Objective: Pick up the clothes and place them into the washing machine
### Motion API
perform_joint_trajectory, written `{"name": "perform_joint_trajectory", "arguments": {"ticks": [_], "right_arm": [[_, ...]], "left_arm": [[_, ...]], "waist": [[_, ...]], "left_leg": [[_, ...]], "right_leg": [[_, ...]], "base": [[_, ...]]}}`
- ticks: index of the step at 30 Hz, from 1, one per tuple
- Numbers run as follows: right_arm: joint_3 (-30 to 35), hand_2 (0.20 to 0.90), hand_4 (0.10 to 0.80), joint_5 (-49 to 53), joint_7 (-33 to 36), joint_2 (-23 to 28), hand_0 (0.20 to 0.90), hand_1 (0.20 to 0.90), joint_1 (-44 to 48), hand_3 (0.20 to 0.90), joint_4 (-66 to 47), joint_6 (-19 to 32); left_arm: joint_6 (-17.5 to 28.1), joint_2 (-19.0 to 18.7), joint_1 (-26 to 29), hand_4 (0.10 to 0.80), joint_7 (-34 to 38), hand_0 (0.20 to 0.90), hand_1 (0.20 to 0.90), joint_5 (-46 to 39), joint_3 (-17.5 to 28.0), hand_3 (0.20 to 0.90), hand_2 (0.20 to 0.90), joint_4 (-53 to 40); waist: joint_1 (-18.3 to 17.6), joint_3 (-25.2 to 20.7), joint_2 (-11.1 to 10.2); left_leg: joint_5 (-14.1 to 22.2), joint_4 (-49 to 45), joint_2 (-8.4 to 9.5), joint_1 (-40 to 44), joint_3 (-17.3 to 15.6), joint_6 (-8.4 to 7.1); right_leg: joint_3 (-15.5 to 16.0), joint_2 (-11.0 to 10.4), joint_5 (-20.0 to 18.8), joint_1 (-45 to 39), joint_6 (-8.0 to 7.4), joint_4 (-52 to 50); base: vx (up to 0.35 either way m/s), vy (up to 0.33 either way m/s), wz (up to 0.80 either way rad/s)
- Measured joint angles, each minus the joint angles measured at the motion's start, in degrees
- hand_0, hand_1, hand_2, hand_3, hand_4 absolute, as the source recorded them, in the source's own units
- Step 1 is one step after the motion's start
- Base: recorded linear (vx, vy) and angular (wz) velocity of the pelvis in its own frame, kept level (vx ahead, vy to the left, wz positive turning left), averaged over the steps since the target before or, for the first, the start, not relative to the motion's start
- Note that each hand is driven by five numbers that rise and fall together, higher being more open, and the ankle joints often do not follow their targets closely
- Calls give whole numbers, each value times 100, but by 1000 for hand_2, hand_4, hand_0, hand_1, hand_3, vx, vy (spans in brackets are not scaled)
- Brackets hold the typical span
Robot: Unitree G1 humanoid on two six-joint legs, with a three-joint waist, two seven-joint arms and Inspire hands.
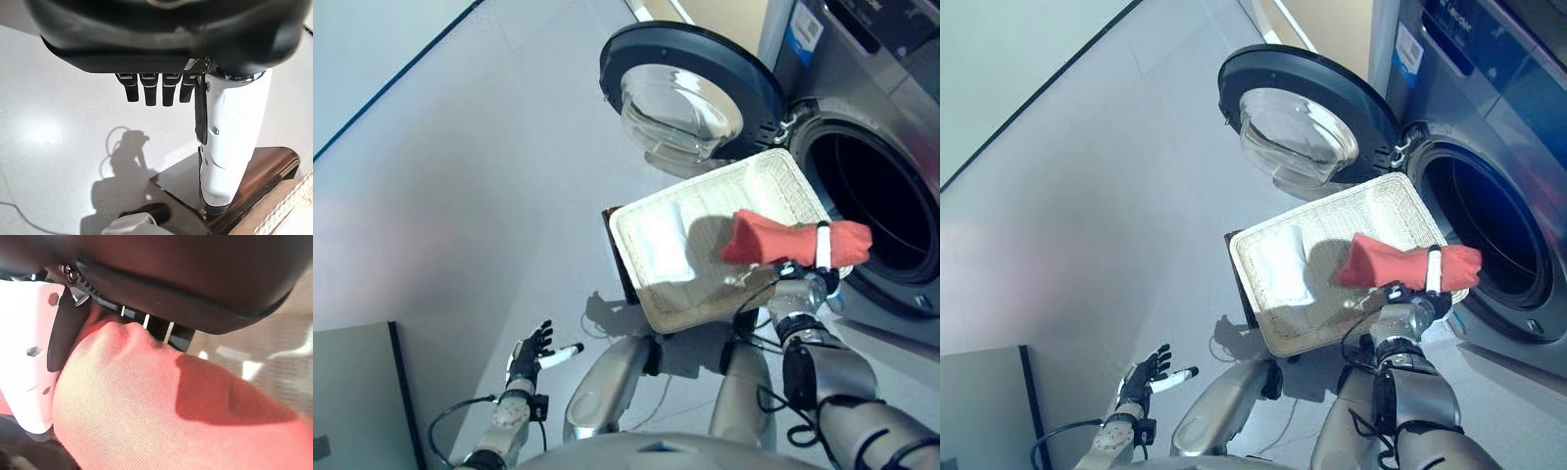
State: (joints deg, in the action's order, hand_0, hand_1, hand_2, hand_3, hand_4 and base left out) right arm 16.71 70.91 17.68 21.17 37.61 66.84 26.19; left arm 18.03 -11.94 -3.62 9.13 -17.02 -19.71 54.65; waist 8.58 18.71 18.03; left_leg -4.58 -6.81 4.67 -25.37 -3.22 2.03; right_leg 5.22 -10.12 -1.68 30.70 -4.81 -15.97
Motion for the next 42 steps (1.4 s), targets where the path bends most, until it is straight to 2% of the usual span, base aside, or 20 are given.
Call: {"name": "perform_joint_trajectory", "arguments": {"ticks": [6, 14, 17, 20, 23, 28, 31, 34, 35, 36, 37, 42], "right_arm": [[233, 200, 300, 53, 258, 579, 200, 200, 1124, 200, -130, 291], [287, 200, 300, 27, 672, 1172, 200, 200, 1904, 200, -148, 398], [236, 200, 300, -181, 889, 1246, 200, 200, 1972, 200, -566, 475], [179, 200, 300, -337, 1144, 1456, 200, 200, 2119, 200, -585, 528], [158, 200, 300, -547, 1551, 1431, 200, 200, 2229, 200, -587, 637], [203, 200, 300, -1494, 2530, 1475, 200, 200, 2289, 200, -673, 636], [273, 200, 300, -1784, 2857, 1469, 200, 200, 2289, 200, -811, 631], [308, 208, 306, -1884, 2896, 1450, 208, 208, 2288, 208, -955, 623], [306, 255, 339, -1908, 2888, 1442, 255, 255, 2289, 255, -1010, 624], [311, 475, 496, -1927, 2884, 1414, 475, 475, 2289, 475, -1062, 624], [313, 900, 800, -1926, 2877, 1395, 900, 900, 2288, 900, -1102, 624], [310, 900, 800, -1859, 2705, 1377, 900, 900, 2291, 900, -1144, 633]], "left_arm": [[14, 5, 7, 800, -17, 900, 900, -130, -234, 900, 900, -10], [97, -6, -82, 800, -92, 900, 900, -176, -406, 900, 900, -38], [103, -11, -92, 800, -110, 900, 900, -196, -409, 900, 900, -80], [128, -11, -96, 800, -122, 900, 900, -197, -416, 900, 900, -198], [127, -10, -99, 800, -121, 900, 900, -209, -440, 900, 900, -233], [126, -10, -97, 800, -89, 900, 900, -215, -613, 900, 900, -233], [130, -9, -97, 800, -62, 900, 900, -213, -633, 900, 900, -247], [139, -10, -95, 800, 7, 900, 900, -215, -633, 900, 900, -245], [139, -9, -95, 800, 7, 900, 900, -216, -635, 900, 900, -245], [138, -10, -96, 800, 7, 900, 900, -216, -638, 900, 900, -245], [145, -10, -93, 800, 7, 900, 900, -220, -637, 900, 900, -247], [234, -10, -91, 800, 6, 900, 900, -220, -637, 900, 900, -245]], "waist": [[13, -7, 400], [80, -94, 788], [51, -152, 854], [46, -174, 878], [83, -179, 883], [153, -202, 908], [177, -201, 907], [180, -200, 906], [180, -199, 905], [175, -198, 904], [171, -197, 903], [170, -192, 896]], "left_leg": [[-96, 195, 32, 3, -140, -14], [-173, 433, 56, 190, -302, 68], [-207, 548, 87, 191, -311, 34], [-238, 575, 87, 212, -303, -3], [-245, 612, 124, 188, -352, 6], [-252, 708, 156, 186, -464, 12], [-255, 716, 215, 180, -493, 17], [-238, 779, 257, 180, -551, -3], [-235, 797, 270, 180, -578, -7], [-245, 798, 282, 180, -599, 9], [-242, 798, 291, 180, -603, 8], [-221, 798, 311, 183, -659, 17]], "right_leg": [[-148, -22, 25, 197, -21, -128], [-373, -42, 249, 411, 13, -478], [-450, -47, 346, 591, 44, -687], [-459, -49, 423, 627, 49, -775], [-563, -57, 484, 777, 60, -906], [-697, -44, 505, 907, 30, -943], [-805, -56, 534, 992, 1, -1015], [-892, -67, 545, 1063, -45, -1024], [-919, -72, 545, 1089, -49, -1034], [-949, -74, 542, 1102, -57, -1037], [-969, -76, 541, 1110, -64, -1036], [-1047, -74, 539, 1135, -87, -1036]], "base": [[25, 22, -8], [25, 10, -10], [20, -4, -6], [20, 3, 1], [5, 9, -7], [11, 8, -10], [4, 1, -7], [4, 5, -10], [-10, -2, -9], [-8, -1, -9], [-2, 2, -8], [11, 2, -5]]}}
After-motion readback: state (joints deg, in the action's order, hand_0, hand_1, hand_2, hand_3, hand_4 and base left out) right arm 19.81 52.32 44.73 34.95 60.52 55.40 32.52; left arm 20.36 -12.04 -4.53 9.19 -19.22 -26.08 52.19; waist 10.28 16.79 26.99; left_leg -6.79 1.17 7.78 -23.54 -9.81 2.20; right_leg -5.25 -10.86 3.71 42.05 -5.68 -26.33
